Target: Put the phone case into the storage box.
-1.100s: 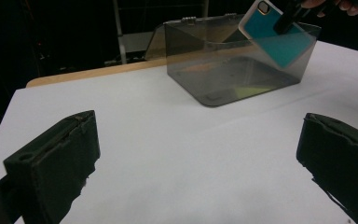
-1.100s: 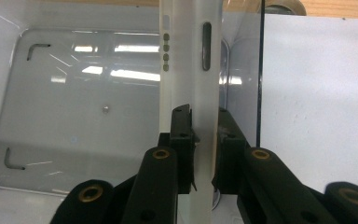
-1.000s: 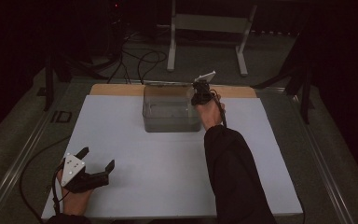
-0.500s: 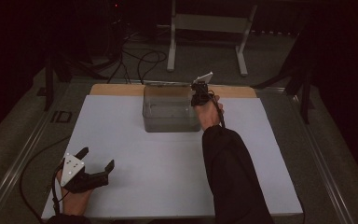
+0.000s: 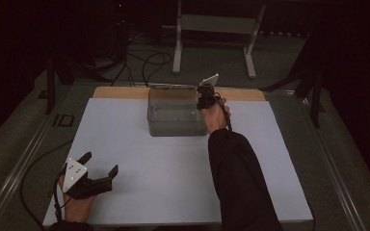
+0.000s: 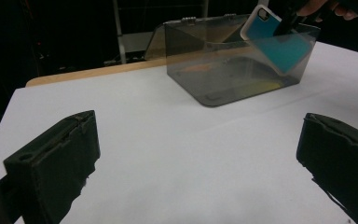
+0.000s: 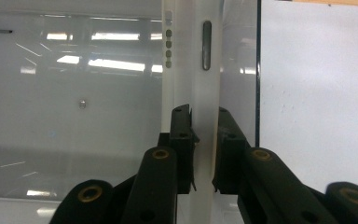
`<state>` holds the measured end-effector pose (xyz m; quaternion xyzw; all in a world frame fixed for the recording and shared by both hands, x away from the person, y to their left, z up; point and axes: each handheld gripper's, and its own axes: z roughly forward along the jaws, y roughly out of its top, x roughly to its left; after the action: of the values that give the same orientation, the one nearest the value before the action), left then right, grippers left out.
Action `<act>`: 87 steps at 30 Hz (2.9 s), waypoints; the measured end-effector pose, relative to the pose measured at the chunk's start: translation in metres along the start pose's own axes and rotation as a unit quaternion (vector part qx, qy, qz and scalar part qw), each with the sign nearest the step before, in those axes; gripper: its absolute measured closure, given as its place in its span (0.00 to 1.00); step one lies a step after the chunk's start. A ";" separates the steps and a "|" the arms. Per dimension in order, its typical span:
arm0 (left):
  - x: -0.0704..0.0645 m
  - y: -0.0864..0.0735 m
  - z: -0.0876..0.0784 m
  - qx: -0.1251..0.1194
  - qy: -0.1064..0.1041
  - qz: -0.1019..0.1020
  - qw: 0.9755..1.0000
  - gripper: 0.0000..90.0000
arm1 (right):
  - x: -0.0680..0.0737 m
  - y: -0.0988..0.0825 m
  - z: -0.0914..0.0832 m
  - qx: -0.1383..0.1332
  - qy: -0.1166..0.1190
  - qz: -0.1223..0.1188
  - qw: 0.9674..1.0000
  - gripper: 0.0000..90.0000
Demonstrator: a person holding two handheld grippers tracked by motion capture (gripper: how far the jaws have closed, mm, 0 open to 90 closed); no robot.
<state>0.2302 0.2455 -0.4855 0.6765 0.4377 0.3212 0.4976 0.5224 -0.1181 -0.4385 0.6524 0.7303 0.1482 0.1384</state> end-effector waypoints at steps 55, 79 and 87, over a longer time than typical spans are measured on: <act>0.000 -0.001 0.000 0.003 0.000 0.001 1.000 0.00 | 0.008 -0.004 0.008 -0.023 -0.032 -0.017 0.999 0.88; -0.001 -0.001 0.001 0.003 -0.003 0.000 1.000 0.00 | 0.010 -0.009 -0.013 -0.065 -0.007 -0.083 0.994 0.65; -0.002 -0.001 0.001 0.004 -0.003 0.001 1.000 0.00 | 0.006 -0.011 -0.019 -0.081 0.030 -0.087 0.993 0.52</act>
<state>0.2303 0.2438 -0.4871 0.6799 0.4367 0.3181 0.4958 0.5043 -0.1135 -0.4258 0.5687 0.7735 0.2136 0.1809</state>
